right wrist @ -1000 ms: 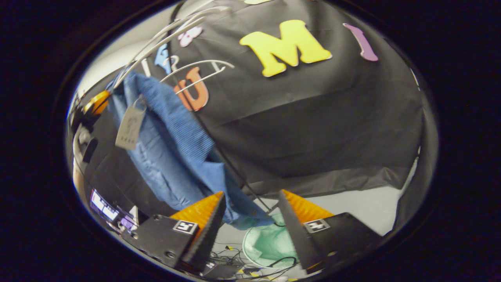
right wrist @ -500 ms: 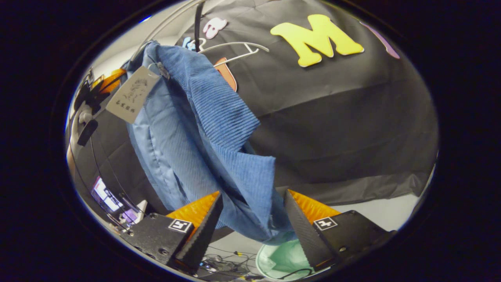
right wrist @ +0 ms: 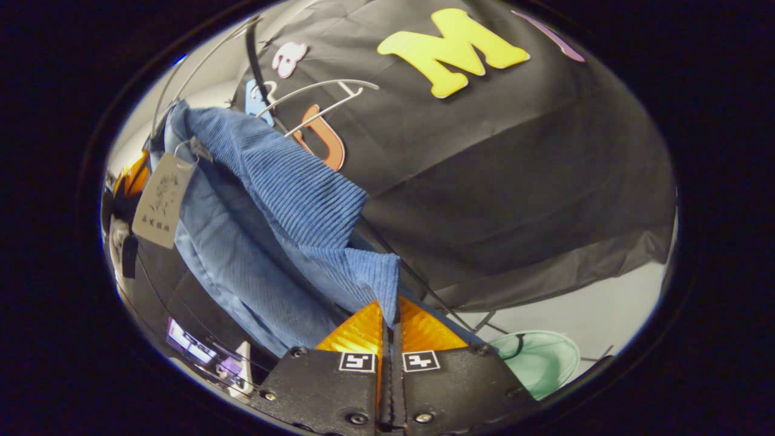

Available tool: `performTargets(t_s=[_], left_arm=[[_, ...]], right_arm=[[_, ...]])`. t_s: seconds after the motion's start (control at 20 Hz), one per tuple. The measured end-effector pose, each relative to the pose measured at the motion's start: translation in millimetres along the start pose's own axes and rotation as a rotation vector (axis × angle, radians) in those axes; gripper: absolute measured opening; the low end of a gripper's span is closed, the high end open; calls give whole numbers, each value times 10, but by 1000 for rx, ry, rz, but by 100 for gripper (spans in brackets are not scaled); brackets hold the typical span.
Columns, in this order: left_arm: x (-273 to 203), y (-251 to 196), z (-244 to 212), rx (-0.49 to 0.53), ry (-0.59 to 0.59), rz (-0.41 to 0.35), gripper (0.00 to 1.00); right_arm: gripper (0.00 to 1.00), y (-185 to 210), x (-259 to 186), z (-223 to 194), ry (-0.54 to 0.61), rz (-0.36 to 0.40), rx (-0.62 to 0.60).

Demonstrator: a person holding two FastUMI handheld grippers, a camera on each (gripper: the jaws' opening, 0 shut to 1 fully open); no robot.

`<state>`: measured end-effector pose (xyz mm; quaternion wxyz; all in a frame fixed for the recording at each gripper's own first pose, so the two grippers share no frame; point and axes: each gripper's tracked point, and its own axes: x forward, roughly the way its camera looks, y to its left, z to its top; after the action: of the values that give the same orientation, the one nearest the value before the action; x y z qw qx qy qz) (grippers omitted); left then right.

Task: Grasp the clothes on the hanger with both hands and then place them into the laundry hamper below.

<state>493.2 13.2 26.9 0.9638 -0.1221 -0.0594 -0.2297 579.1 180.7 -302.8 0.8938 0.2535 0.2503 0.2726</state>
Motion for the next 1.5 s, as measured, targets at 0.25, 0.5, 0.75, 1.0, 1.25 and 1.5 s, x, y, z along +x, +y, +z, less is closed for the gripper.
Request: performTargets(t_s=[0.25,0.5,0.75,1.0,1.25,1.5], left_arm=[[-157,254,-252,66,99,110,0],[-265,337,-290,199,132,142,0],[-328,505,-424,173,176,235,0],[-605,370,-720,198,237,257,5],[-771,-77,-1001,222,279,205,5],[-602,-638,-1519,154,313,107,5]], right_arm=[[4,23,-59,57,4,-37,-33],[4,25,-138,141,6,-59,-57],[4,-6,-276,52,15,-74,-64],[4,-120,-444,-20,28,-98,-79],[4,-313,-873,229,-32,-142,-78],[4,-143,-1222,265,-49,-110,-68]])
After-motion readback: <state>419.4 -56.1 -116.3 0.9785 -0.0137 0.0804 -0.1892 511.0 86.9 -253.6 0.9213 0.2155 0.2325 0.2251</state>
